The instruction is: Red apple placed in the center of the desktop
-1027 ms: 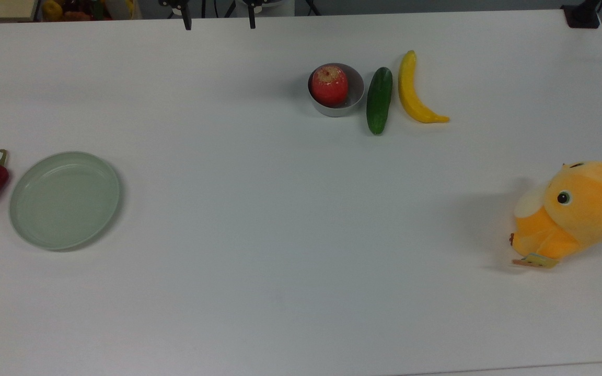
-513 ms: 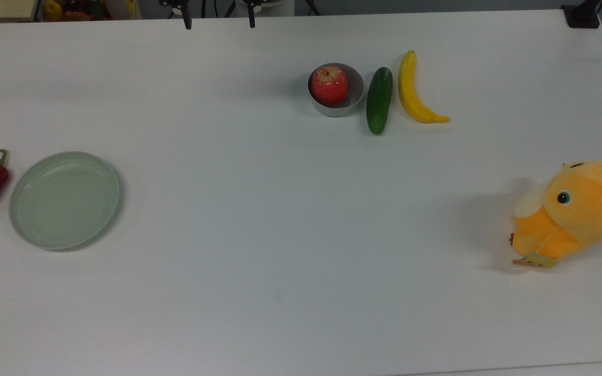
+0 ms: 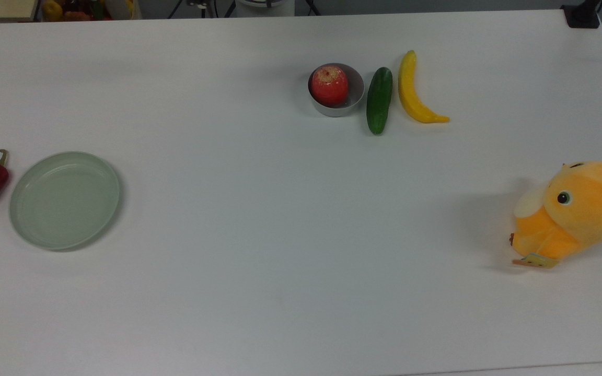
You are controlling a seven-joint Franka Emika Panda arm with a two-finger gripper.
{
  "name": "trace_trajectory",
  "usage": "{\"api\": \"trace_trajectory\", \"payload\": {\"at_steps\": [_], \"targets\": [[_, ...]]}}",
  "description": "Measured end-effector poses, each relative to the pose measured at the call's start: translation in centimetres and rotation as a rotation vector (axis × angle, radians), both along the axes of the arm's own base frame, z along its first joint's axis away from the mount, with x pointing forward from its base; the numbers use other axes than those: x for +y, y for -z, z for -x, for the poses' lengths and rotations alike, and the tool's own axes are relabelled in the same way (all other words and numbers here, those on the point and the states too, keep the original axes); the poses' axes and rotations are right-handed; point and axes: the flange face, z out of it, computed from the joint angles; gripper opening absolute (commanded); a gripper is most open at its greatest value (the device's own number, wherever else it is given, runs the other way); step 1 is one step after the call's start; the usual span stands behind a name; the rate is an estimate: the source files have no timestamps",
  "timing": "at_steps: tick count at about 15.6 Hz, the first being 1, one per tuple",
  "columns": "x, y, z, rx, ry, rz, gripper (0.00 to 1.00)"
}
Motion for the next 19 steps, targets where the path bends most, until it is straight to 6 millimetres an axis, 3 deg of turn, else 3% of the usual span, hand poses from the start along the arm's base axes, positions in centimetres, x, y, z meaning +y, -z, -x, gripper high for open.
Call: {"api": "trace_trajectory", "payload": {"at_steps": [6,9,19], "targets": [[6.8,6.8,2.7,0.151,-0.140,0.019,1.00],[8.7,9.4,3.8,0.178,-0.177,0.019,1.00],[12.9,16.5,4.6,-0.015,-0.143,-0.010,1.00]]}}
